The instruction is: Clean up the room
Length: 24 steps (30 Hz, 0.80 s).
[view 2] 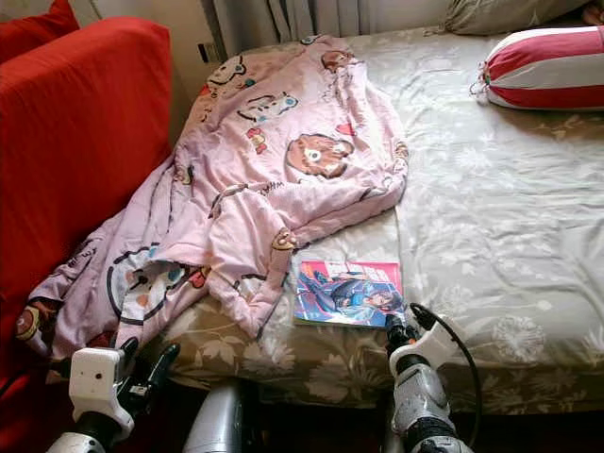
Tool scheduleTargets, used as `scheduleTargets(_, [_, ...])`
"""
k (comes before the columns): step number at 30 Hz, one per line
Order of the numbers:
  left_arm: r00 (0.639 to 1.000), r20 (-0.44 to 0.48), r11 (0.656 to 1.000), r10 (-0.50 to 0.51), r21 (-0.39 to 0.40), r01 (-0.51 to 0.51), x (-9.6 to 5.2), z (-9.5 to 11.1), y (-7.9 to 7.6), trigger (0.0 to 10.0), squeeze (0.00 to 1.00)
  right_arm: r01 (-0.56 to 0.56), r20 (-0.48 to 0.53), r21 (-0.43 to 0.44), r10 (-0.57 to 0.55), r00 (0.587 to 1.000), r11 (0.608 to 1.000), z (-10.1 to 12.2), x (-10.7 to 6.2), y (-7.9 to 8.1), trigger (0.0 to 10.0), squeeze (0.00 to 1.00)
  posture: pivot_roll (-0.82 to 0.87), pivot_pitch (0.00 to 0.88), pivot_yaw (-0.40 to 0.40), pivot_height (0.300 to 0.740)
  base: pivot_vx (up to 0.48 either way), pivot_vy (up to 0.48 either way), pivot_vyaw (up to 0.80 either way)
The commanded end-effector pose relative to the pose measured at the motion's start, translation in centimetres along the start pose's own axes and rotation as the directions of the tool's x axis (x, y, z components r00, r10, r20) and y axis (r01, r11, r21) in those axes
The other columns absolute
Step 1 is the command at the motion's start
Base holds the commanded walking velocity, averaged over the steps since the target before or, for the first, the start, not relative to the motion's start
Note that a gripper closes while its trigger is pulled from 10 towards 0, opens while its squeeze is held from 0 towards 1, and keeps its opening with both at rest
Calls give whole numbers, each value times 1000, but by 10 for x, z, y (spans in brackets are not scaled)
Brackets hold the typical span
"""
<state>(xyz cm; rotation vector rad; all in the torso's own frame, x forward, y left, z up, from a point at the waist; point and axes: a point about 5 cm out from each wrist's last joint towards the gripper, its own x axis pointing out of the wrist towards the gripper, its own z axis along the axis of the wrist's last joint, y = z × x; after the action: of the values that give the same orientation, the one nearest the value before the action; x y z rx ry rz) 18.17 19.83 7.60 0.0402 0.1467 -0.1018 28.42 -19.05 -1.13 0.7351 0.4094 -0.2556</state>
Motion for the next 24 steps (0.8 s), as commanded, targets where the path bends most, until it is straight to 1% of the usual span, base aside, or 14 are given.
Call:
scheduleTargets(1, [1000,-19,1000,20,16,-20,-4,0,8,10000,0,19,-83,53,-15,996,998,-19,-5,-4,10000,0,217,131,140,570,0,0,0])
scheduleTargets(5, [1000,-19,1000,18,22,-17,-4,0,7,10000,0,15,-101,83,-7,995,996,-22,-5,-3,10000,0,220,131,135,570,0,0,0])
scheduleTargets(7, [1000,-20,1000,20,23,-19,-3,1,7,10000,0,-3,-117,106,16,993,994,-24,-5,-2,10000,0,223,131,133,570,0,0,0])
scheduleTargets(14, [1000,-16,999,25,30,-24,0,2,9,10000,0,-89,-155,113,106,982,990,-30,-4,11,10000,0,225,131,130,570,0,0,0])
scheduleTargets(18, [999,-15,999,28,32,-28,0,1,10,10000,0,-83,-161,122,102,982,989,-30,-3,12,10000,0,226,126,129,570,0,0,0])
scheduleTargets(22, [1000,-15,999,27,35,-26,1,2,9,10000,0,-79,-163,157,104,981,984,-31,-4,12,10000,0,226,126,128,570,0,0,0])
scheduleTargets(24, [1000,-14,999,27,37,-26,1,2,9,10000,0,-87,-166,153,112,980,984,-32,-4,12,10000,0,225,123,127,570,0,0,0])
